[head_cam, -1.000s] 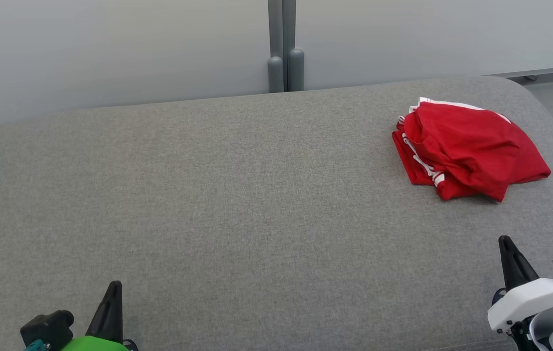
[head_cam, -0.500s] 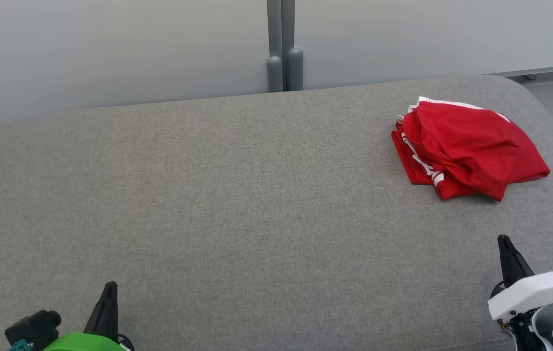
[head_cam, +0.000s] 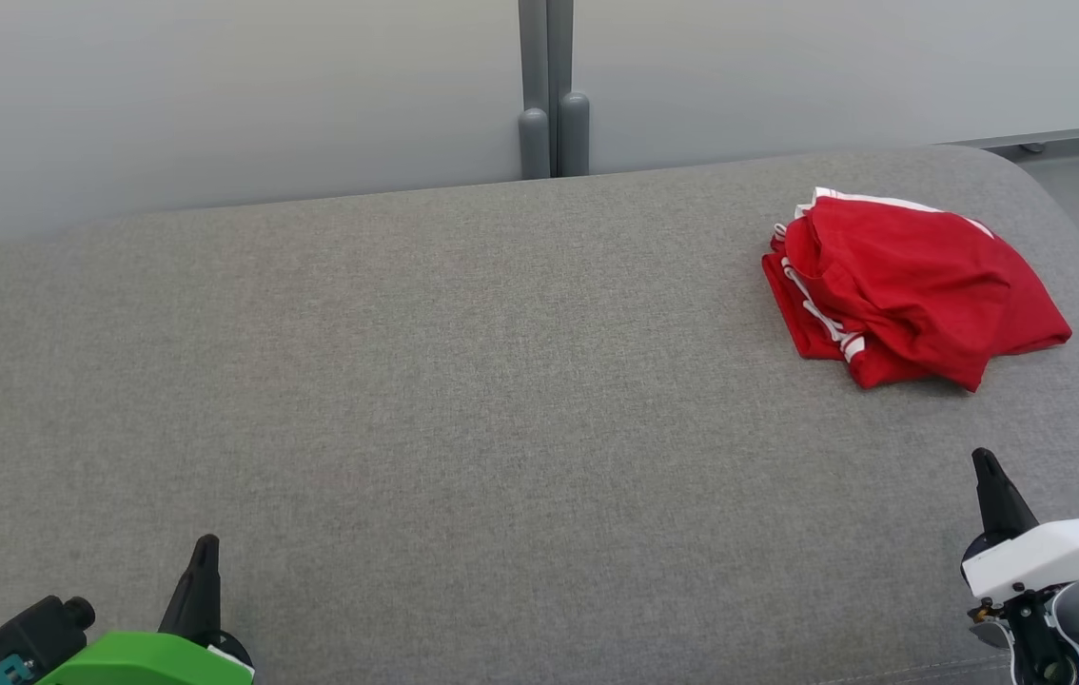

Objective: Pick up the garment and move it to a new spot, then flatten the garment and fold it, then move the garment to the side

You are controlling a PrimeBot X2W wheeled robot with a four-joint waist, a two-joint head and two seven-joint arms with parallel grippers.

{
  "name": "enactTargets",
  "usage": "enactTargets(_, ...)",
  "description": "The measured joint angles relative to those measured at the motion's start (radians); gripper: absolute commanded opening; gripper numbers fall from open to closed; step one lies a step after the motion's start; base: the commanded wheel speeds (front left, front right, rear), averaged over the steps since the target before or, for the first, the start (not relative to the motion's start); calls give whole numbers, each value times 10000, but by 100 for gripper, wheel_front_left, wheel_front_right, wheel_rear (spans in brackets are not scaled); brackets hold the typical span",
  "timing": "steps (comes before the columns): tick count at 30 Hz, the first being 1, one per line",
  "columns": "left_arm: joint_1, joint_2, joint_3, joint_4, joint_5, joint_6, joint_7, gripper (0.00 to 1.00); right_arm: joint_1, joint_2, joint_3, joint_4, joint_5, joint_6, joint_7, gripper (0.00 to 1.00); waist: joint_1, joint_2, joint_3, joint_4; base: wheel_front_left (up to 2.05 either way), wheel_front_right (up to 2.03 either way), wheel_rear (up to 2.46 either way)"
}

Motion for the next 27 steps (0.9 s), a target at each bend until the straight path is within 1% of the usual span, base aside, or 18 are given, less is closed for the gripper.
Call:
enactTargets(2, -12, -19, 58, 10, -253, -75, 42, 0, -54, 58, -77, 0, 192, 27, 84, 0, 0, 0, 2, -3, 0, 0, 0)
enactTargets(7, -126, -63, 184, 54, -723, -92, 232, 0, -154, 259, -270, 2, 750, 169, 286, 0, 0, 0, 6, -12, 0, 0, 0)
enactTargets(9, -174, -86, 276, 65, -1007, -178, 305, 0, -156, 293, -345, 4, 959, 180, 343, 0, 0, 0, 7, -15, 0, 0, 0)
enactTargets(11, -214, -115, 349, 98, -1166, -178, 397, 0, -164, 332, -431, 6, 1206, 267, 424, 0, 0, 0, 9, -19, 0, 0, 0)
enactTargets(13, -256, -157, 401, 130, -1350, -192, 441, 0, -196, 410, -516, 8, 1398, 268, 439, 0, 0, 0, 10, -22, 0, 0, 0)
enactTargets(23, -427, -341, 729, 238, -2504, -426, 802, 0, -366, 746, -966, 21, 2604, 573, 861, 0, 0, 0, 18, -41, 0, 0, 0)
enactTargets(27, -547, -376, 811, 257, -2880, -470, 930, 0, -397, 867, -1062, 25, 2949, 621, 959, 0, 0, 0, 20, -46, 0, 0, 0)
